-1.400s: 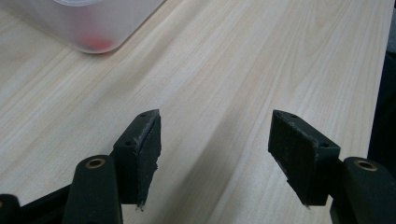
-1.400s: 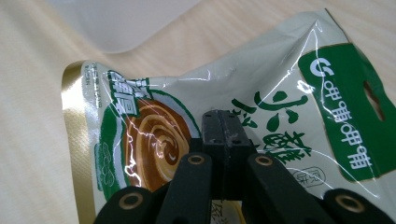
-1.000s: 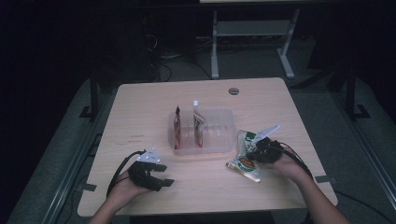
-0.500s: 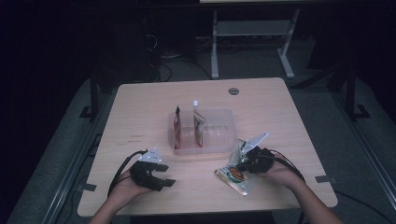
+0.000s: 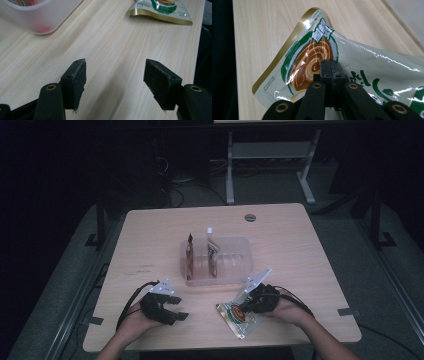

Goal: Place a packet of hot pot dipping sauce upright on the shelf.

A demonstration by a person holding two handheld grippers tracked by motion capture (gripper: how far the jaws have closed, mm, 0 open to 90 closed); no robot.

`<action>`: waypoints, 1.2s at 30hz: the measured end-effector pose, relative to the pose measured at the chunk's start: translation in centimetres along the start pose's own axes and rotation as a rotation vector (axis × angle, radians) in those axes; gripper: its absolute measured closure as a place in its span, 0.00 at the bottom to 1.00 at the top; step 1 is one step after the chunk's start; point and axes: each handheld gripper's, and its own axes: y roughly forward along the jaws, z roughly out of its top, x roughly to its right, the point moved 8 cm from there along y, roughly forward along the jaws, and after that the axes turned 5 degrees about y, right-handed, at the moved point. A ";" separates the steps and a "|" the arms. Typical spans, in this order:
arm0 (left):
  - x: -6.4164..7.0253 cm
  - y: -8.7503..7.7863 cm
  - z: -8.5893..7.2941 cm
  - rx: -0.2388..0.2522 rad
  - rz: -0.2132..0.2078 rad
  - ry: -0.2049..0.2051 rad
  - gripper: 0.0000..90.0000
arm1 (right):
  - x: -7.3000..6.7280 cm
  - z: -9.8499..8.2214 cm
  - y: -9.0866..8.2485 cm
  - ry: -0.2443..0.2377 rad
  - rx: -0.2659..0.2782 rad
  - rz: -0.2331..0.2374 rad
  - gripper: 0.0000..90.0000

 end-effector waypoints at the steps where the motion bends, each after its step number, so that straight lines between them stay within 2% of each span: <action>1: 0.0 0.0 0.0 -0.003 0.000 0.001 0.38 | -0.2 0.1 0.1 -0.001 -0.002 0.005 1.00; 10: 0.1 0.3 -0.1 -0.013 -0.013 0.005 0.38 | -1.8 1.4 1.4 -0.036 0.001 0.036 1.00; 14: 0.0 0.3 -0.1 -0.015 -0.012 0.009 0.38 | -2.3 1.9 1.9 -0.057 0.003 0.033 1.00; 21: 0.0 0.4 -0.2 -0.017 -0.017 0.006 0.38 | -3.0 2.8 2.7 -0.070 0.009 0.031 1.00; 25: 0.1 0.4 -0.1 -0.012 -0.018 0.009 0.38 | -2.8 2.7 2.4 -0.071 0.013 0.031 1.00; 26: 0.2 0.4 0.0 -0.011 -0.018 0.011 0.38 | -2.7 2.7 2.2 -0.067 0.021 0.030 0.99; 28: 0.3 0.4 0.3 0.001 -0.020 0.020 0.38 | -2.6 2.6 1.2 -0.046 0.050 0.037 0.92; 31: 0.6 0.5 0.9 0.010 -0.016 0.039 0.38 | -2.3 2.2 -0.4 -0.015 0.084 0.007 0.84; 33: 1.0 0.7 1.4 0.018 -0.027 0.038 0.38 | -1.9 1.7 -1.5 0.048 0.110 -0.010 0.78; 36: 1.5 1.3 2.1 0.017 -0.043 0.060 0.38 | -1.4 0.7 -3.2 0.110 0.151 -0.048 0.69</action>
